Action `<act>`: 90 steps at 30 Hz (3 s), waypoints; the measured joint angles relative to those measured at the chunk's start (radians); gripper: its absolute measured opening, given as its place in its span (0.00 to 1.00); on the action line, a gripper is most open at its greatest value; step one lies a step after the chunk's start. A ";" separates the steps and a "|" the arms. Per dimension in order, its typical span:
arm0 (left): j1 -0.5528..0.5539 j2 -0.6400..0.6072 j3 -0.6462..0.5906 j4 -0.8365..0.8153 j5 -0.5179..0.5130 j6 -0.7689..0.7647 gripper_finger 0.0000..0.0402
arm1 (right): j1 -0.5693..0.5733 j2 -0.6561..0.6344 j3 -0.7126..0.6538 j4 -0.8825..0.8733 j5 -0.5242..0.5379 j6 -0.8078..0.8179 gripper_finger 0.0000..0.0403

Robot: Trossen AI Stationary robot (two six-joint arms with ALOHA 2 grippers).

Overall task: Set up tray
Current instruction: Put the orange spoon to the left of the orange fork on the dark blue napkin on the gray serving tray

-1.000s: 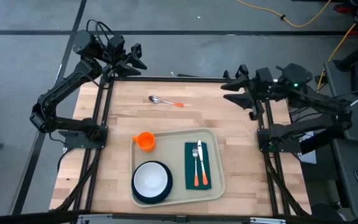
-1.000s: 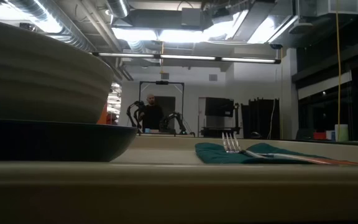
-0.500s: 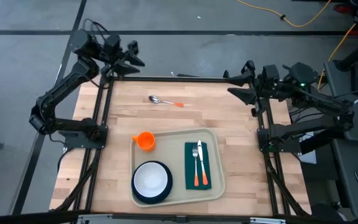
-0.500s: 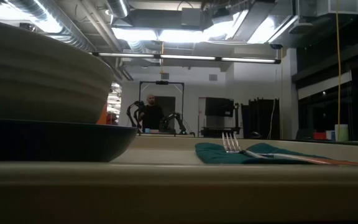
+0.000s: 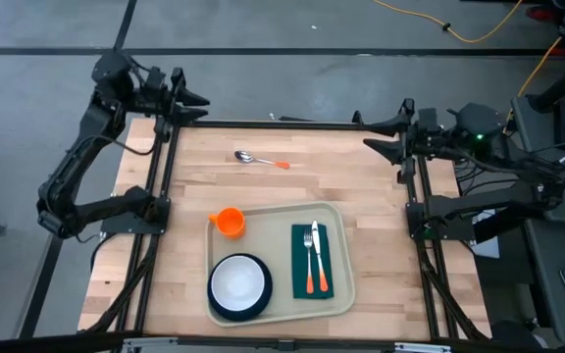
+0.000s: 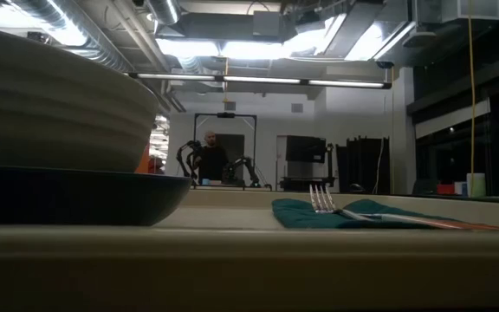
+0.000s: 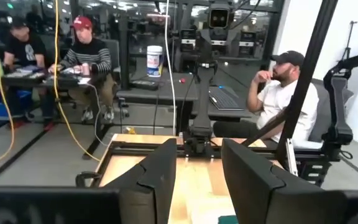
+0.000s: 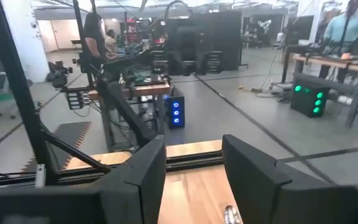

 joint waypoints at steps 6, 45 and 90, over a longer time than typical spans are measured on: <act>0.001 -0.103 -0.135 0.079 -0.051 -0.079 0.29 | 0.000 -0.033 0.000 -0.006 0.026 -0.035 0.40; -0.109 -0.180 -0.251 0.082 -0.274 -0.179 0.27 | 0.000 -0.328 -0.787 0.592 0.185 0.346 0.40; -0.130 0.525 -0.251 -0.296 -0.803 -0.441 0.32 | 0.000 -0.220 -0.721 0.492 0.139 0.385 0.40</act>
